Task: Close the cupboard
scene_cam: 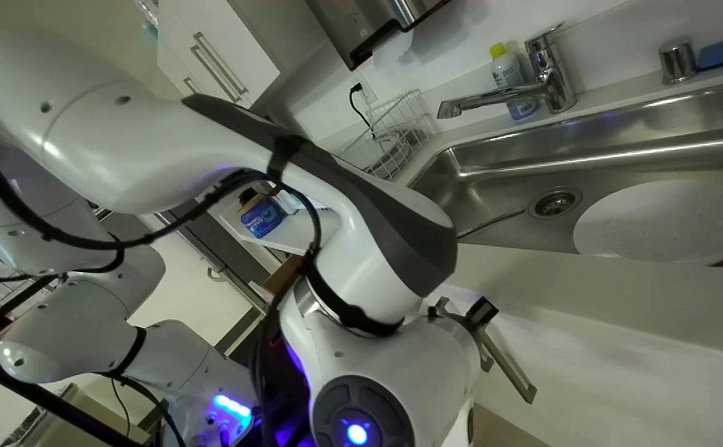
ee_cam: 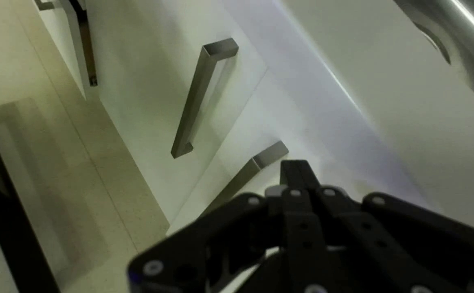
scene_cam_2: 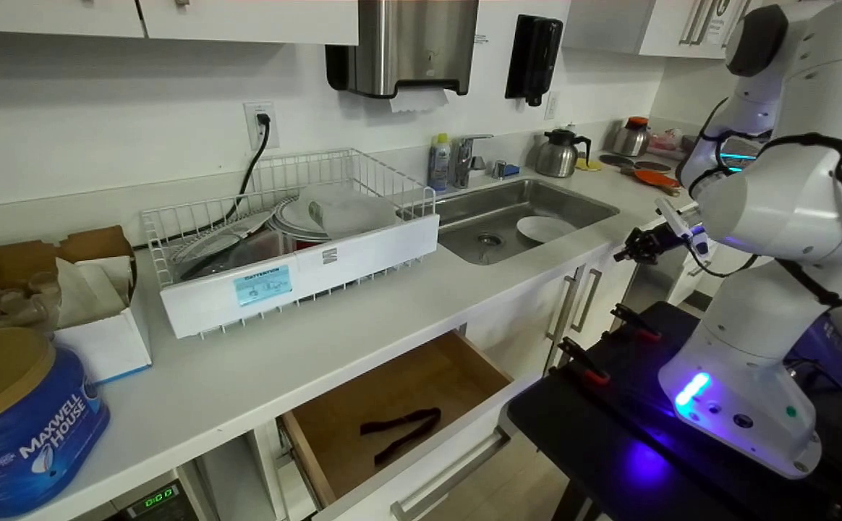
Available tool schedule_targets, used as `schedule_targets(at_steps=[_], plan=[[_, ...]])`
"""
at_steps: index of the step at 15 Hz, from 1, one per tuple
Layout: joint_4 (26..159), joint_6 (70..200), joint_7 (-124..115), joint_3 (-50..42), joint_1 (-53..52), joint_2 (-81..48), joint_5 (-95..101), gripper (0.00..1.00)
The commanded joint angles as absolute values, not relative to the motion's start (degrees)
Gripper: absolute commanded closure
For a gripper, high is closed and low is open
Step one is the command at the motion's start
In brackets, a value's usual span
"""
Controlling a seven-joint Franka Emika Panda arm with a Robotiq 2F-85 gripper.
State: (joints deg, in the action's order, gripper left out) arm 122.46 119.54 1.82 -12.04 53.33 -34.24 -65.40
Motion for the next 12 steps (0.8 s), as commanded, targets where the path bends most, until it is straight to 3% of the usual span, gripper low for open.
schedule_targets(at_steps=[1,6,12], plan=[[130.79,122.00,5.04,-19.35,48.10,-21.26,-58.55,1.00],[133.84,126.05,1.98,-26.90,43.17,-7.40,-38.97,1.00],[136.40,131.26,4.23,-27.27,42.40,3.77,-18.48,1.00]])
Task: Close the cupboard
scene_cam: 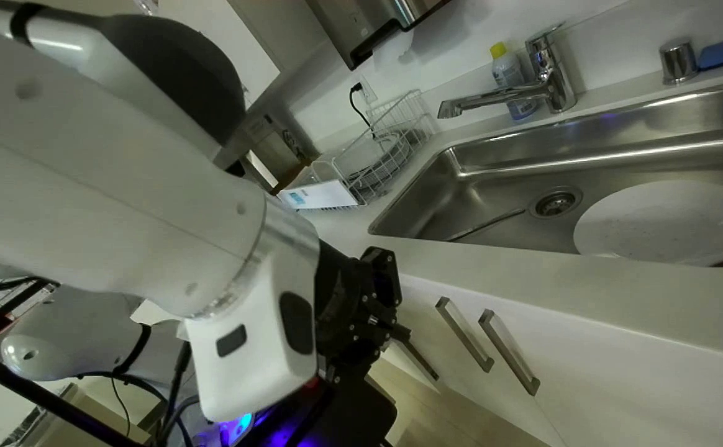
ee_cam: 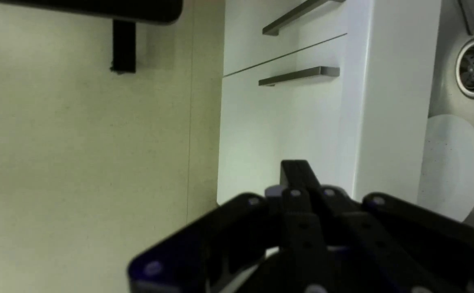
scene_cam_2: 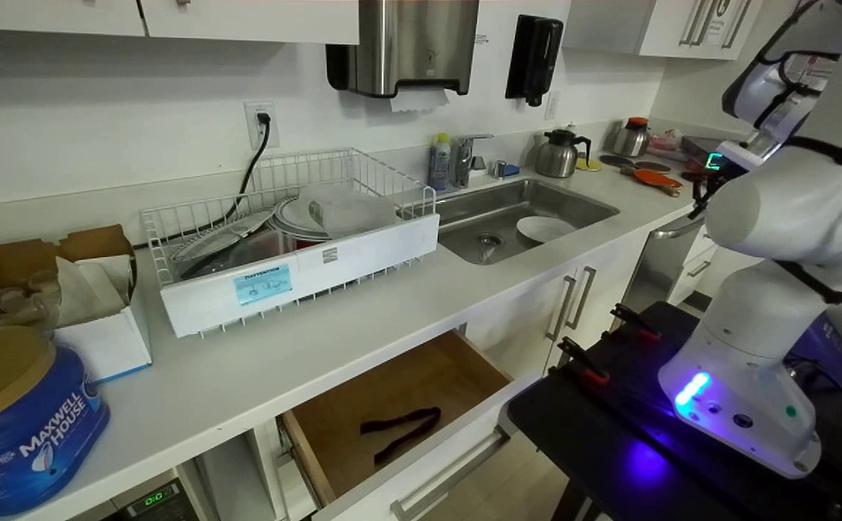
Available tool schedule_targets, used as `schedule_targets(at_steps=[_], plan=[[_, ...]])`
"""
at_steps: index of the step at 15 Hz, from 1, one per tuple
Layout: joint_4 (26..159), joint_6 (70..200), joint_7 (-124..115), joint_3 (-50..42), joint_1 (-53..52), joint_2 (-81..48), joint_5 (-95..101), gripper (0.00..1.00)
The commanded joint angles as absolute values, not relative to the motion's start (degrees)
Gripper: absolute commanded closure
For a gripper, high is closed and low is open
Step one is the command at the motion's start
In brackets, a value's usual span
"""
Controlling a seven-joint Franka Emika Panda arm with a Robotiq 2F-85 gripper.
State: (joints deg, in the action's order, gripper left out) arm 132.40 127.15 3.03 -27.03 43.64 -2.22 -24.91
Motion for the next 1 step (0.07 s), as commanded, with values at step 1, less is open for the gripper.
schedule_targets(at_steps=[1], plan=[[136.94,131.84,4.60,-27.26,42.30,4.96,-16.45,1.00]])
